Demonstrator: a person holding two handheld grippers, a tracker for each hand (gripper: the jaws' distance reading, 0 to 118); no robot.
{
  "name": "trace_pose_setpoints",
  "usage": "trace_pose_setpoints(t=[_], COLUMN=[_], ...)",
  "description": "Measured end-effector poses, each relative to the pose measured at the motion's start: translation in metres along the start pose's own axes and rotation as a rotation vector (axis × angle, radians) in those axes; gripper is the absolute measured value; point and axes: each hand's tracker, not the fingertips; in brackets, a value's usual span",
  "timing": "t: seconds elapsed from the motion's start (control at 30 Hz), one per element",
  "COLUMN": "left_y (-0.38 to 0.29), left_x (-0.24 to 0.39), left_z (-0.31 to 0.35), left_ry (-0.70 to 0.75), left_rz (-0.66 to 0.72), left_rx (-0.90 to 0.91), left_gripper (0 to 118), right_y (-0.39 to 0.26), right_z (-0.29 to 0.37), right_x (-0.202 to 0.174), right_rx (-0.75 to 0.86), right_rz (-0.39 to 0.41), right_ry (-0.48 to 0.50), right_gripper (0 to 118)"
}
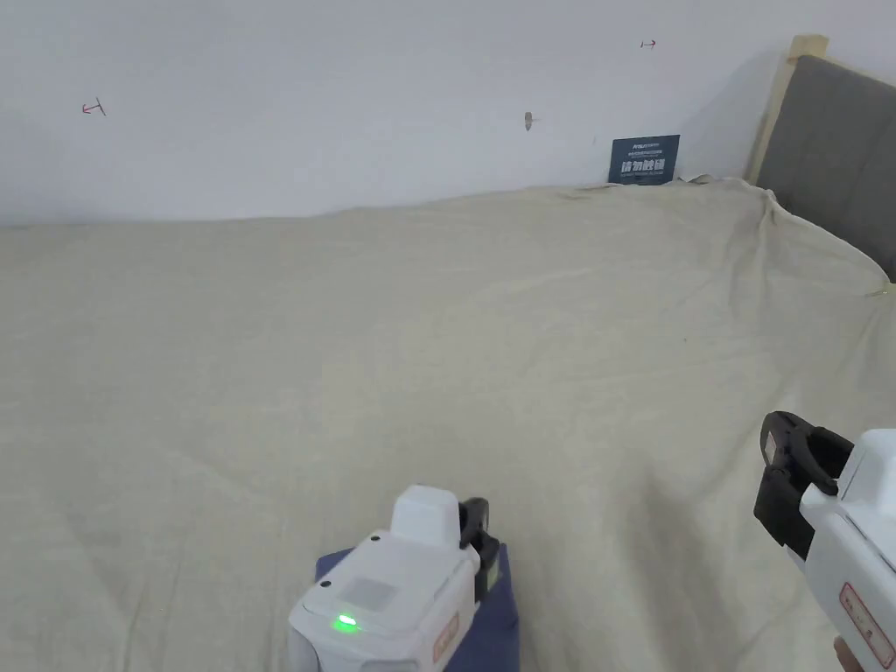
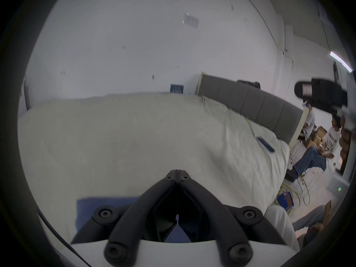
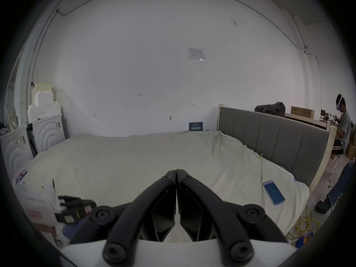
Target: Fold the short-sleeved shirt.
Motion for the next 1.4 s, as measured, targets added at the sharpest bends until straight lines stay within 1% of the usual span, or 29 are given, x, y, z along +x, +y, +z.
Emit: trace_pose_setpoints(t=[0.27,0.63,0.7,0.87,1.17,1.27,1.4], left_y=[0.051,0.071,0.07,0.065,0.058,0.055,0.051], left_x=[-0.05,-0.135,-0.149,-0.173,-0.191,-0.194,-0.197], left_z=[0.043,0.116,0.128,0.146,0.159,0.159,0.157], left_ry=[0.176,0.436,0.463,0.517,0.541,0.54,0.537], left_rz=[-0.102,-0.119,-0.096,-0.065,-0.019,-0.017,0.0], left_rx=[0.189,0.307,0.316,0.314,0.315,0.309,0.295], left_gripper=[0,0,0,0,0,0,0], right_y=[0.019,0.028,0.03,0.026,0.021,0.008,-0.026], right_z=[-0.001,-0.007,-0.006,-0.01,-0.012,-0.02,-0.036], right_x=[-0.031,-0.076,-0.087,-0.1,-0.117,-0.124,-0.144], right_rx=[0.076,0.142,0.155,0.166,0.146,0.106,0.009], right_rz=[0.019,0.043,0.052,0.06,0.07,0.047,0.047], right_ry=[0.033,0.084,0.084,0.092,0.106,0.121,0.159], right_gripper=[0,0,0,0,0,0,0])
